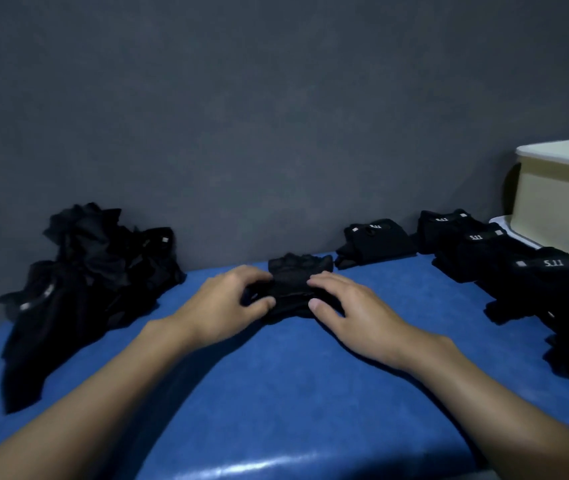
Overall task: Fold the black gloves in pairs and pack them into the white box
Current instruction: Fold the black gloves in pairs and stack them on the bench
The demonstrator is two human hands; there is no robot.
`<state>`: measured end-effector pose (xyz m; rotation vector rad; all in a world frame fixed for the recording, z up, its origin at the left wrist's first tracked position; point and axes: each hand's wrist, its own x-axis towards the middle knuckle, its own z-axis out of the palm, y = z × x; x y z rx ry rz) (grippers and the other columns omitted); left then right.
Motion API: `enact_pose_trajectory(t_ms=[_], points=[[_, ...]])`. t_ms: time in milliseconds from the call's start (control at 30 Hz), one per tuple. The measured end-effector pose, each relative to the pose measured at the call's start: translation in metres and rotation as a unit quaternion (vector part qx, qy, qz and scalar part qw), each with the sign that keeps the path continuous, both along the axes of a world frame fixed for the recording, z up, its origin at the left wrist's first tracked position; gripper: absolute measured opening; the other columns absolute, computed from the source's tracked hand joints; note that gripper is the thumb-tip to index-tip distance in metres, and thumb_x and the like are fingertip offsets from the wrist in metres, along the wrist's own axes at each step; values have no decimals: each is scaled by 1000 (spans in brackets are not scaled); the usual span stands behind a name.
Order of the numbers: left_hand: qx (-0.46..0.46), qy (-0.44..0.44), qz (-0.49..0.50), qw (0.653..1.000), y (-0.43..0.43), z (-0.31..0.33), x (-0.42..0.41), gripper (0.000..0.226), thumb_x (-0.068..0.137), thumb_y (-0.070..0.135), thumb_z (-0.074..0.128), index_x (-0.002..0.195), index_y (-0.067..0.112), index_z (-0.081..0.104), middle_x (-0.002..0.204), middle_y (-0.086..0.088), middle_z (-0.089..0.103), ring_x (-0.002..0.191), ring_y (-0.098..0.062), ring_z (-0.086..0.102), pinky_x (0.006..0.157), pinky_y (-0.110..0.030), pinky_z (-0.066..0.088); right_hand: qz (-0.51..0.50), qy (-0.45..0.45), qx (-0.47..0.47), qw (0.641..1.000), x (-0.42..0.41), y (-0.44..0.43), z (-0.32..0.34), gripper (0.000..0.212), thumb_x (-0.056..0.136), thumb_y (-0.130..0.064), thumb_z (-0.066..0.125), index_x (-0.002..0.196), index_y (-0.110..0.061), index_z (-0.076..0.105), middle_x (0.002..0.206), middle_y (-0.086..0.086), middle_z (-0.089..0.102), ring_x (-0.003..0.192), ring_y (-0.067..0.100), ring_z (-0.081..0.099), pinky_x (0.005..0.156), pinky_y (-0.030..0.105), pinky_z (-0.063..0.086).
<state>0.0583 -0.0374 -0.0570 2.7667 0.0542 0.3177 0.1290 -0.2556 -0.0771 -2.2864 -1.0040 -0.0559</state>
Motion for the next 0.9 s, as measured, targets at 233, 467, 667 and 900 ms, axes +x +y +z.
enact_pose_trajectory(t_ms=[233, 467, 667, 900], points=[[69, -9, 23, 997, -2, -12, -13, 28, 92, 60, 49, 101, 35, 58, 111, 19, 52, 107, -7, 50, 97, -38, 36, 13, -9, -9, 1000, -3, 5, -3, 32, 94, -47, 49, 119, -31, 61, 118, -22, 57, 113, 3, 51, 103, 38, 40], [56, -2, 2, 998, -4, -13, -10, 49, 92, 60, 50, 133, 32, 50, 132, 20, 53, 122, -3, 48, 105, -37, 32, 5, -5, 17, 1000, 2, 15, -2, 44, 97, -42, 49, 137, -26, 50, 140, -16, 47, 138, 4, 33, 116, 39, 27], [66, 24, -4, 998, 0, -15, -9, 61, 91, 64, 50, 142, 32, 46, 147, 17, 46, 135, -2, 39, 111, -35, 24, -7, -33, -77, 996, 8, 18, -6, 51, 93, -46, 51, 142, -31, 44, 146, -15, 40, 138, 9, 30, 115, 33, 18], [20, -37, 7, 999, 11, -3, -24, 51, 88, 65, 51, 129, 35, 56, 133, 21, 52, 127, -4, 47, 110, -41, 33, 1, -68, 13, 998, -1, 19, 0, 36, 93, -42, 54, 126, -29, 58, 127, -21, 50, 130, 2, 37, 112, 36, 25]])
